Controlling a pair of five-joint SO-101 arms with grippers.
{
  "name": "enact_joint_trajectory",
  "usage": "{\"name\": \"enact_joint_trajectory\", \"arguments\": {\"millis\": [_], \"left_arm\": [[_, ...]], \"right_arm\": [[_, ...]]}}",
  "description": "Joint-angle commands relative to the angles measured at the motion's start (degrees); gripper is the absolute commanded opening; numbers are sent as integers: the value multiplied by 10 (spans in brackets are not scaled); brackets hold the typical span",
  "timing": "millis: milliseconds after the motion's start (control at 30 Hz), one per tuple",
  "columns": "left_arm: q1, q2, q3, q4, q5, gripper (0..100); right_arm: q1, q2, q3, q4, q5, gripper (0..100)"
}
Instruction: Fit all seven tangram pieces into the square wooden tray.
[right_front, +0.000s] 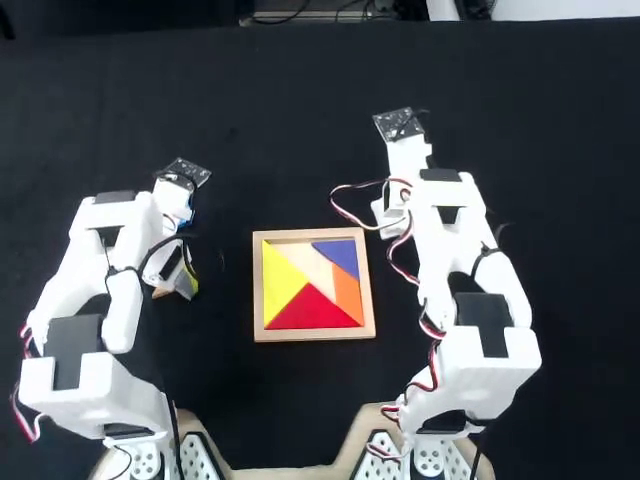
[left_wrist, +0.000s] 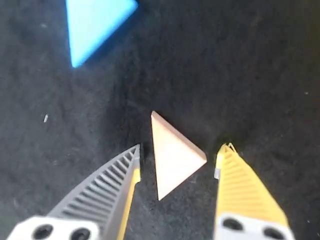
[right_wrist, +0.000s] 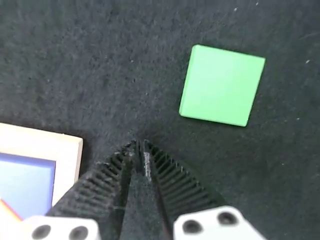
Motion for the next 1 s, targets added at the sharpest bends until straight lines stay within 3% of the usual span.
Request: {"name": "enact_joint_trajectory", "arguments": {"millis": [0, 233, 533, 800, 967], "left_arm": [[7, 2, -33, 3, 18, 245], [8, 2, -35, 2, 62, 245], [8, 2, -34, -1, 60, 243], [17, 4, -29, 7, 17, 86], [18, 7, -36, 19, 15, 61]], "right_arm": [[7, -2, -3, -8, 1, 12], [7, 1, -9, -8, 1, 12], [7, 1, -9, -8, 1, 12], [7, 1, -9, -8, 1, 12], [7, 1, -8, -8, 2, 12]]}}
